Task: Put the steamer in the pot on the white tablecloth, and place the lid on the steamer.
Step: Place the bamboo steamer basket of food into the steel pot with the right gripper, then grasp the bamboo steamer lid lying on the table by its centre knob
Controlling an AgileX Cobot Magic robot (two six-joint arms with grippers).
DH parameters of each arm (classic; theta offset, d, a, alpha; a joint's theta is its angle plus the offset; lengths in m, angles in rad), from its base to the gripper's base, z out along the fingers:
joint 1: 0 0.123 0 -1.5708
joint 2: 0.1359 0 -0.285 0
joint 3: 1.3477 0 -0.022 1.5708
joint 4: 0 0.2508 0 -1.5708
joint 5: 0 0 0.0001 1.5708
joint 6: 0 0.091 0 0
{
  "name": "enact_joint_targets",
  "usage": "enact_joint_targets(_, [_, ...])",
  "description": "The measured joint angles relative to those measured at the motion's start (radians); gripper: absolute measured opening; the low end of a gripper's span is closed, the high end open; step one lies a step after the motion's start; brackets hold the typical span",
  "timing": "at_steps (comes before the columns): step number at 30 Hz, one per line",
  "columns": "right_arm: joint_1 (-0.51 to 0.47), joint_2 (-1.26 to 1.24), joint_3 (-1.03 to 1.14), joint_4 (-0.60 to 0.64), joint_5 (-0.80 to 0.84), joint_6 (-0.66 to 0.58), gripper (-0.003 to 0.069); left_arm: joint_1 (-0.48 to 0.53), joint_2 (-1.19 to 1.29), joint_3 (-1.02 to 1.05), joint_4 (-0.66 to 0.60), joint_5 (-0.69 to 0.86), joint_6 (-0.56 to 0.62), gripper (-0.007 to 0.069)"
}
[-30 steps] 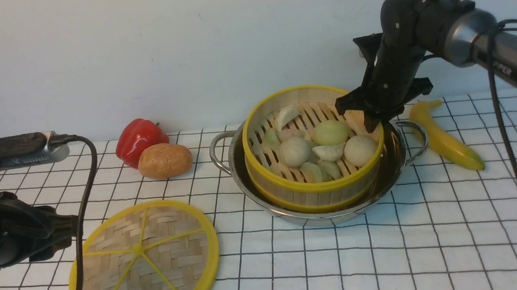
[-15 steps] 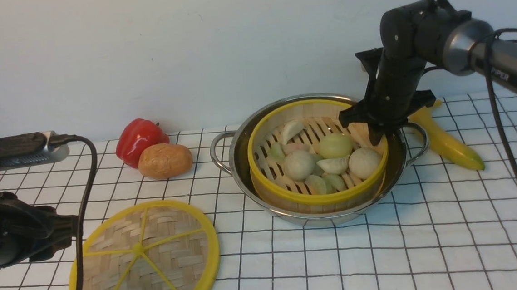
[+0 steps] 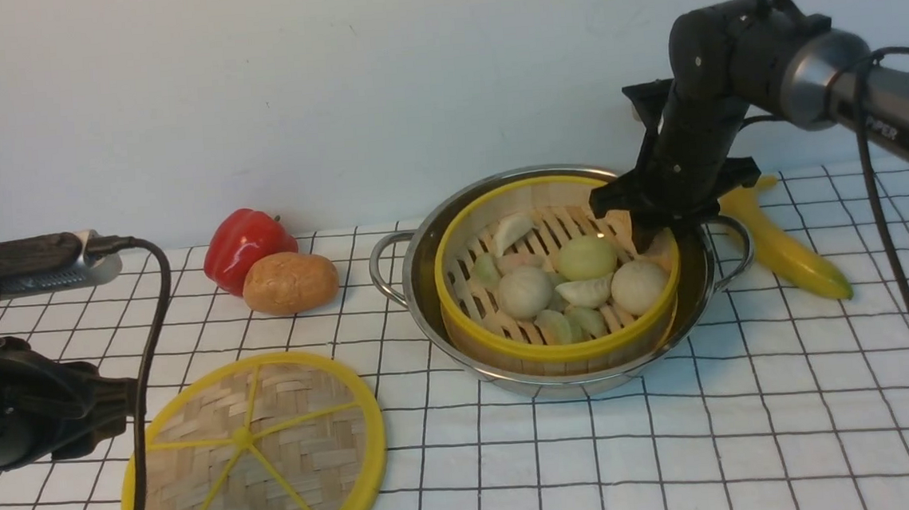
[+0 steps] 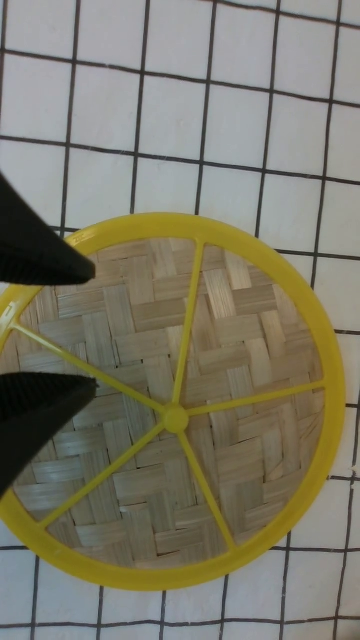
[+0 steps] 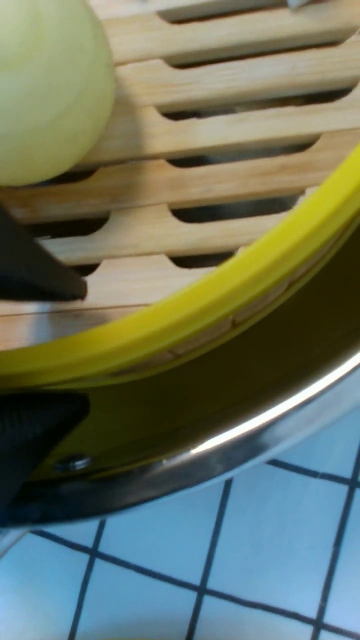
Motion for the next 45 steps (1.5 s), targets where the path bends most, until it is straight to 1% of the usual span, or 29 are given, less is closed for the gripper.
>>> enact_joint_targets(1, [0.000, -0.002, 0.000, 0.000, 0.000, 0.000, 0.0320, 0.000, 0.000, 0.000, -0.002, 0.000, 0.000, 0.0243])
enact_joint_targets(2, [0.000, -0.008, 0.000, 0.000, 0.000, 0.000, 0.0353, 0.000, 0.000, 0.000, -0.009, -0.001, 0.000, 0.0243])
enact_joint_targets(3, [0.000, -0.013, 0.000, 0.000, 0.000, 0.000, 0.0367, 0.000, 0.000, 0.000, -0.014, -0.002, 0.000, 0.0243])
enact_joint_targets(4, [0.000, -0.026, -0.001, 0.000, 0.000, -0.002, 0.0403, 0.000, 0.000, 0.000, -0.023, -0.008, 0.000, 0.0243])
enact_joint_targets(5, [0.000, -0.031, -0.001, 0.000, 0.000, -0.003, 0.0407, 0.000, 0.000, 0.000, -0.025, -0.010, 0.000, 0.0243])
enact_joint_targets(6, [0.000, -0.050, -0.001, -0.003, 0.000, -0.005, 0.0441, 0.000, 0.007, 0.000, -0.037, -0.029, 0.001, 0.0243])
enact_joint_targets(7, [0.000, -0.064, -0.001, -0.010, 0.000, -0.007, 0.0453, 0.000, 0.012, 0.000, -0.040, -0.036, 0.006, 0.0243])
enact_joint_targets(10, [0.000, -0.114, -0.001, -0.038, 0.001, -0.019, 0.0472, 0.000, 0.037, 0.000, -0.045, -0.056, 0.020, 0.0243])
enact_joint_targets(13, [0.000, -0.158, -0.001, -0.067, 0.001, -0.027, 0.0477, 0.000, 0.063, 0.000, -0.066, -0.064, 0.030, 0.0243])
enact_joint_targets(15, [0.000, -0.241, -0.001, -0.105, 0.002, -0.031, 0.0479, 0.000, 0.106, 0.000, -0.122, -0.088, 0.054, 0.0243])
enact_joint_targets(17, [0.000, -0.302, -0.001, -0.123, 0.002, -0.042, 0.0479, 0.000, 0.138, -0.002, -0.173, -0.111, 0.094, 0.0243])
enact_joint_targets(19, [0.000, -0.385, -0.001, -0.129, 0.002, -0.055, 0.0479, 0.000, 0.180, -0.017, -0.230, -0.118, 0.169, 0.0243])
enact_joint_targets(20, [0.000, -0.393, -0.001, -0.129, 0.002, -0.058, 0.0479, 0.000, 0.183, -0.021, -0.240, -0.118, 0.183, 0.0243])
enact_joint_targets(23, [0.000, -0.536, -0.001, -0.129, 0.001, -0.079, 0.0481, 0.000, 0.227, -0.048, -0.316, -0.125, 0.270, 0.0243])
enact_joint_targets(25, [0.000, -0.604, -0.001, -0.124, -0.001, -0.087, 0.0482, -0.001, 0.246, -0.058, -0.342, -0.126, 0.304, 0.0243])
enact_joint_targets(26, [0.000, -0.685, -0.001, -0.108, -0.001, -0.100, 0.0482, -0.010, 0.267, -0.062, -0.353, -0.126, 0.333, 0.0243])
enact_joint_targets(29, [0.000, -0.766, -0.001, -0.085, -0.001, -0.114, 0.0482, -0.031, 0.290, -0.062, -0.352, -0.127, 0.347, 0.0243])
enact_joint_targets(31, [0.000, -0.838, -0.001, -0.060, -0.001, -0.127, 0.0482, -0.070, 0.316, -0.062, -0.346, -0.130, 0.355, 0.0243])
enact_joint_targets(32, [0.000, -0.867, -0.001, -0.046, -0.001, -0.131, 0.0482, -0.096, 0.330, -0.063, -0.332, -0.139, 0.356, 0.0243])
enact_joint_targets(34, [0.000, -0.891, -0.001, -0.041, -0.001, -0.134, 0.0482, -0.114, 0.342, -0.064, -0.313, -0.146, 0.356, 0.0243])
enact_joint_targets(37, [0.000, -0.933, -0.001, -0.030, 0.000, -0.150, 0.0482, -0.152, 0.365, -0.066, -0.245, -0.183, 0.340, 0.0243])
enact_joint_targets(38, [0.000, -0.943, -0.001, -0.029, 0.000, -0.155, 0.0482, -0.157, 0.367, -0.066, -0.215, -0.189, 0.321, 0.0243])
enact_joint_targets(39, [0.000, -0.944, -0.001, -0.029, 0.000, -0.155, 0.0482, -0.158, 0.368, -0.066, -0.215, -0.189, 0.321, 0.0243])
enact_joint_targets(40, [0.000, -0.954, -0.001, -0.028, 0.000, -0.155, 0.0482, -0.158, 0.368, -0.067, -0.173, -0.189, 0.281, 0.0243])
enact_joint_targets(41, [0.000, -0.955, -0.001, -0.027, 0.000, -0.156, 0.0482, -0.158, 0.368, -0.067, -0.168, -0.189, 0.277, 0.0243])
enact_joint_targets(44, [0.000, -0.961, 0.000, -0.023, 0.000, -0.157, 0.0482, -0.158, 0.368, -0.067, -0.070, -0.189, 0.180, 0.0243])
enact_joint_targets(45, [0.000, -0.961, 0.001, -0.023, 0.000, -0.157, 0.0482, -0.158, 0.368, -0.067, -0.070, -0.189, 0.180, 0.0243])
